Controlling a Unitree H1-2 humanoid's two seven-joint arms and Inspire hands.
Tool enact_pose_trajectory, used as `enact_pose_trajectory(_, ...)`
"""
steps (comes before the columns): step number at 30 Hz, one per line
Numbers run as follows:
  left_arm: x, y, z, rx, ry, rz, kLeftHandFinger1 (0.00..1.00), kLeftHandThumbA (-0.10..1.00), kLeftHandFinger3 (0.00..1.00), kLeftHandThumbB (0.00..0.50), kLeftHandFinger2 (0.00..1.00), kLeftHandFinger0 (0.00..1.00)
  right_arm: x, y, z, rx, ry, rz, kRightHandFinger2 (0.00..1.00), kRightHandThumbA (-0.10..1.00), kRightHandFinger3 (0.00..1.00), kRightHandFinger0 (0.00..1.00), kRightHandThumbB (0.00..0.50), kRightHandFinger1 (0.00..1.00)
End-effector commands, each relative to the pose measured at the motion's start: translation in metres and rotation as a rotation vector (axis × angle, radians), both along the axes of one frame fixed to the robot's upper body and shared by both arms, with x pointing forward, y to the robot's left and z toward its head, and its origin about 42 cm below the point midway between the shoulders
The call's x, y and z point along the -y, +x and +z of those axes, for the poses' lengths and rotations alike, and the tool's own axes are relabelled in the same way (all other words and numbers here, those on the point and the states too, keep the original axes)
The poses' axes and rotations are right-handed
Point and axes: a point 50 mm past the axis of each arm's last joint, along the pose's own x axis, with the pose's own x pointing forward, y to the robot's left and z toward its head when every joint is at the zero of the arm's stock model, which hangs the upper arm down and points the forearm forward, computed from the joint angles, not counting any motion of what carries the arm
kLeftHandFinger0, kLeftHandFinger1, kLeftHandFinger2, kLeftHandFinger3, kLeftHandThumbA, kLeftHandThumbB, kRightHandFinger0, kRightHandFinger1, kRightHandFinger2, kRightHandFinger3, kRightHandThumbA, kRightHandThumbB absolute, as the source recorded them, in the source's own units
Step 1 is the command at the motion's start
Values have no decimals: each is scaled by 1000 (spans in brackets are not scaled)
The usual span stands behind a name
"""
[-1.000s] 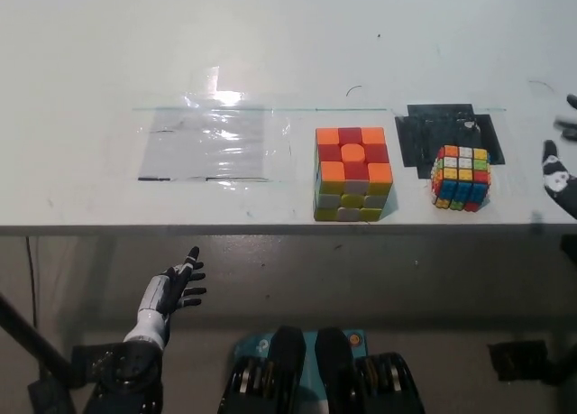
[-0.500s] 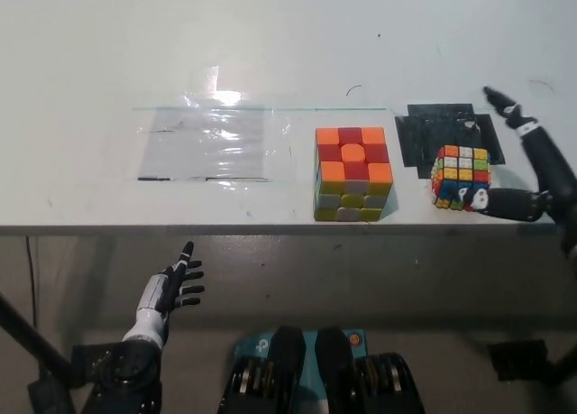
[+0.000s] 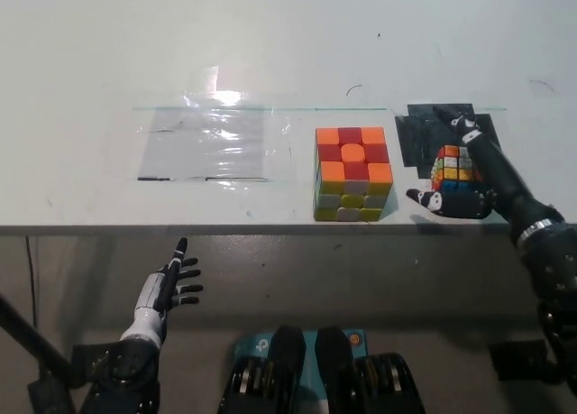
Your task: The robot uses its right hand to pick up the small cube kept on the middle on the desk and place it on the bigger cube kept next to it
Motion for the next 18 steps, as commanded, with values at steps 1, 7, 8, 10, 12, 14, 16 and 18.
enact_pose_trajectory(1,-3,20,24,102,21,-25,629,963,735,22,726,634,-5,13,22,89,-49,41,1000,835,1000,1000,500,1000)
enact_pose_trajectory(7,-4,21,24,97,16,-23,652,989,740,35,742,662,12,20,24,87,-120,51,1000,812,1000,1000,500,1000)
enact_pose_trajectory(8,-3,21,25,96,8,-23,665,993,760,30,758,674,15,23,27,95,-140,50,1000,802,1000,1000,494,1000)
enact_pose_trajectory(10,-3,21,25,100,5,-17,642,977,752,25,743,651,20,23,29,102,-157,47,1000,787,1000,1000,488,1000)
enact_pose_trajectory(12,-3,21,25,103,5,-23,641,979,753,4,742,644,27,25,35,123,-212,43,1000,809,1000,1000,487,1000)
enact_pose_trajectory(14,-4,22,25,93,7,-13,658,967,759,30,745,672,32,27,41,140,-230,43,1000,804,1000,1000,494,1000)
enact_pose_trajectory(16,-4,22,25,94,4,-13,656,962,759,32,748,667,34,27,42,145,-230,44,1000,790,1000,1000,485,1000)
enact_pose_trajectory(18,-4,22,26,94,12,-15,688,980,790,17,781,705,35,29,39,146,-228,47,1000,757,1000,1000,464,1000)
